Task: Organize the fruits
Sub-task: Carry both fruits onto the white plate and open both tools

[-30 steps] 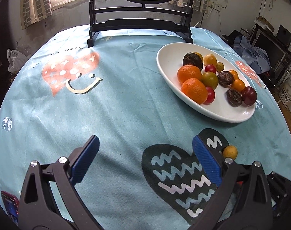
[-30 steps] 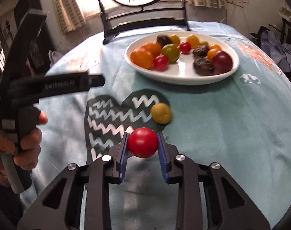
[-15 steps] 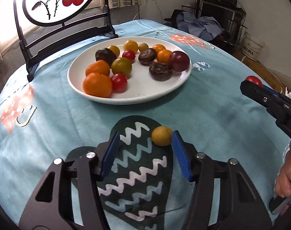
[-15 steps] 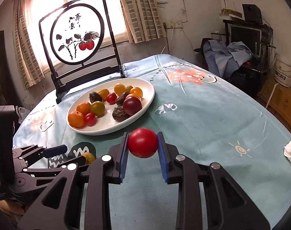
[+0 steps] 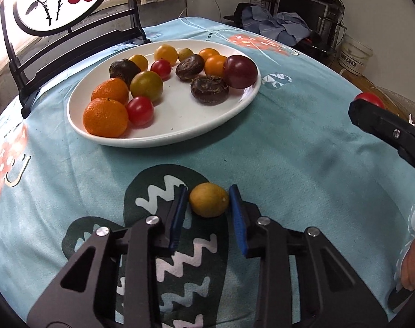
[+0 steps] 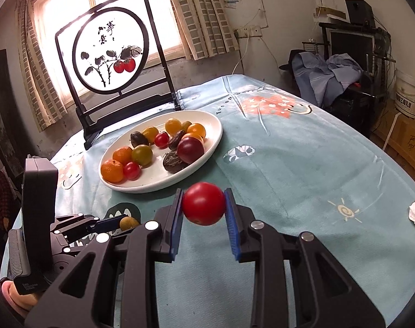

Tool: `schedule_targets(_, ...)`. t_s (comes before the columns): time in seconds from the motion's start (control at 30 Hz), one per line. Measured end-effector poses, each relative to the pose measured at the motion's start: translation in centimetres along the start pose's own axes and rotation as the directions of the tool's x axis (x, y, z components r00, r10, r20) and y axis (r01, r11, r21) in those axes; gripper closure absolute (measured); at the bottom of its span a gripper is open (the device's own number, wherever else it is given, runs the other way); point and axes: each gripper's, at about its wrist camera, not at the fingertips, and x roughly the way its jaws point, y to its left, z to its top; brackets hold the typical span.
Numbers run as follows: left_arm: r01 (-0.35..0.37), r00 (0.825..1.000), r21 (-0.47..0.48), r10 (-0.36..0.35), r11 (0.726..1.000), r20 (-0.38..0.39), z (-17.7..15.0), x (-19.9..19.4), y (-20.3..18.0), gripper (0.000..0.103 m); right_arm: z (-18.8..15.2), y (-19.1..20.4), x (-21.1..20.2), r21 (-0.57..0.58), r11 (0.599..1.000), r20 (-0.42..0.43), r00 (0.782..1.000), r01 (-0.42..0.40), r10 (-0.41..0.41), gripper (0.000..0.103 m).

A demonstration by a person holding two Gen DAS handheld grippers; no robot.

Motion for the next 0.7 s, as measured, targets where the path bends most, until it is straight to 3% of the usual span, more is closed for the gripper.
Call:
schedule_targets(0.23, -0.021, 1.0, 0.004, 0.021, 1.0, 0.015, 0.0, -0.5, -0.3, 0.074, 0.0, 0.0, 0.3, 0.01, 1.0, -0.016, 1.0, -0.016, 0.016, 0.074)
schedule_targets(0.5, -0.043, 0.995, -0.023, 0.045, 0.999, 0.089, 0.2, -3.4, -0.1, 0.075, -0.2, 0.5, 0.6, -0.01, 1.0, -0.012, 1.0, -0.016, 0.016, 0.074)
schedule_targets(0.7, -0.065, 0.988, -0.058, 0.072, 0.996, 0.136, 1.4, -5.9, 0.9, 0.075, 1.0, 1.8, 1.0, -0.029, 0.992, -0.046, 0.992, -0.123, 0.121, 0.074)
